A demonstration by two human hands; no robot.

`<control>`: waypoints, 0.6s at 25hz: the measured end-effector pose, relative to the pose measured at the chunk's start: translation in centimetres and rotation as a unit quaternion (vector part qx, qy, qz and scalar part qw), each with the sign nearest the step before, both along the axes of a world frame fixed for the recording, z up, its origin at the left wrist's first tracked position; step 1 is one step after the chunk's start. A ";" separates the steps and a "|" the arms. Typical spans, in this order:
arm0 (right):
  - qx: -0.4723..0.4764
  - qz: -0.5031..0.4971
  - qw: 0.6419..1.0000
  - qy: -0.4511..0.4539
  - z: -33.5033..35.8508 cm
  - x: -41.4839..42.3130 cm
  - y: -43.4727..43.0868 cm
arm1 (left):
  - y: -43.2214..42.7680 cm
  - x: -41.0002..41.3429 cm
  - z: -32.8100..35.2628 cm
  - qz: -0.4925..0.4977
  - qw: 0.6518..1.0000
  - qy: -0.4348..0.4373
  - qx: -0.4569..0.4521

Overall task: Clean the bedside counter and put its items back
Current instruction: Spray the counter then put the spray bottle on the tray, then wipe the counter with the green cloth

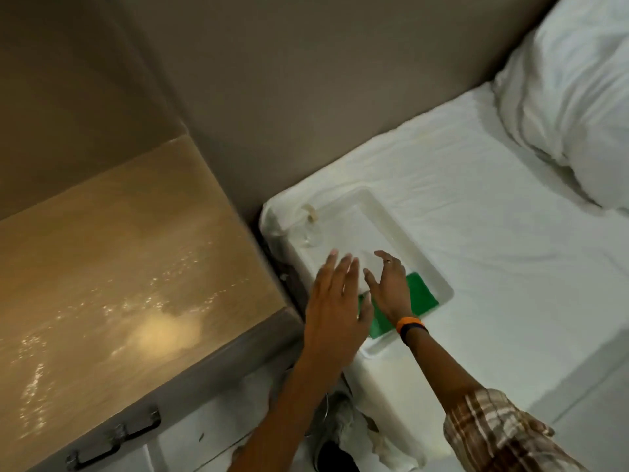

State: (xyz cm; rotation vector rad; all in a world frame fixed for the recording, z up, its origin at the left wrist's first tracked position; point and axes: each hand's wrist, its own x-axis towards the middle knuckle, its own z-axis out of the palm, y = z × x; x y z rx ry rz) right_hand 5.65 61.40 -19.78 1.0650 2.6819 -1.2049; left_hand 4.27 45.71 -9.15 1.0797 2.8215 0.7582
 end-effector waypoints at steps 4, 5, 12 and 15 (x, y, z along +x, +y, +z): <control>0.037 0.016 0.988 -0.146 -6.1 3.3 5.2 | 5.0 0.0 -10.4 -0.049 0.980 -0.157 -0.111; 0.048 0.023 0.984 -0.170 -7.6 3.6 6.2 | 6.0 -0.6 -13.3 -0.061 0.973 -0.173 -0.142; 0.166 -0.030 0.953 -0.251 -13.0 3.2 8.5 | 8.7 -1.3 -23.6 -0.058 0.965 -0.206 -0.154; 0.132 -0.050 0.972 -0.188 -11.3 3.4 8.9 | 8.9 -1.2 -21.7 -0.028 0.963 -0.245 -0.106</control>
